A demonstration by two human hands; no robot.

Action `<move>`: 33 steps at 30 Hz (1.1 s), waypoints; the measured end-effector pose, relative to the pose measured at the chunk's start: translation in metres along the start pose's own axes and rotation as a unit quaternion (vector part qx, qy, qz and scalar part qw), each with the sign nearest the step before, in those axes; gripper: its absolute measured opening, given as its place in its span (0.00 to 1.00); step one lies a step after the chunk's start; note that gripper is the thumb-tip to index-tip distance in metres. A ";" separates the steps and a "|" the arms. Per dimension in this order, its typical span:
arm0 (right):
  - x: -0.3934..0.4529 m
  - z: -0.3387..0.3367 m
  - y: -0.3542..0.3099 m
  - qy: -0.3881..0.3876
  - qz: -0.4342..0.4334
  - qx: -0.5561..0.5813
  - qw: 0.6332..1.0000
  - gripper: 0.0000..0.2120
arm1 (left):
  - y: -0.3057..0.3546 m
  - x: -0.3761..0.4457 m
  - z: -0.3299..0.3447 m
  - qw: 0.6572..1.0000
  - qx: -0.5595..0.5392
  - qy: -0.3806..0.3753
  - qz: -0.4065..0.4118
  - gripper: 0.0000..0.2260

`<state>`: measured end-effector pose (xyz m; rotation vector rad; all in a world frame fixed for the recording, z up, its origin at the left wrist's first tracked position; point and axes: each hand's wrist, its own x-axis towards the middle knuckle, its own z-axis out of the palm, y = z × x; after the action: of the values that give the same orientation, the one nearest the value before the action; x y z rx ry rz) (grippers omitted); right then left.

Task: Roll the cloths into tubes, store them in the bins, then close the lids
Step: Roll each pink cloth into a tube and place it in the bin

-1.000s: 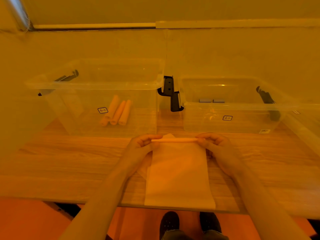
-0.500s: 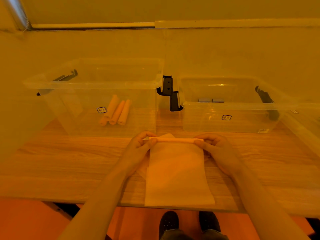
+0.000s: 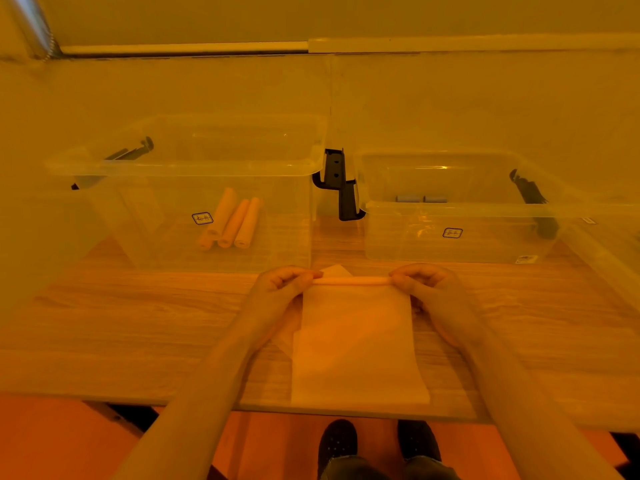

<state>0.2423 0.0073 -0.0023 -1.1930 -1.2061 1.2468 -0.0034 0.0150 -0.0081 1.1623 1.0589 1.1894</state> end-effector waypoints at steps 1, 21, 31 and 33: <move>0.000 0.000 0.001 0.002 -0.002 -0.001 1.000 0.04 | -0.001 0.001 0.000 1.000 0.010 0.003 0.005 0.09; 0.000 0.000 0.000 -0.015 0.001 -0.003 1.000 0.07 | 0.000 0.001 0.000 1.000 -0.019 -0.001 -0.003 0.10; 0.001 0.000 0.002 -0.027 0.003 0.008 1.000 0.08 | 0.003 0.001 -0.002 0.998 -0.060 -0.015 -0.027 0.12; 0.001 0.000 0.001 -0.030 0.006 0.012 0.999 0.08 | 0.003 0.000 -0.003 0.998 -0.062 -0.017 -0.026 0.13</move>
<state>0.2423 0.0083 -0.0033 -1.1547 -1.2267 1.3100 -0.0067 0.0155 -0.0054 1.0492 0.9703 1.1724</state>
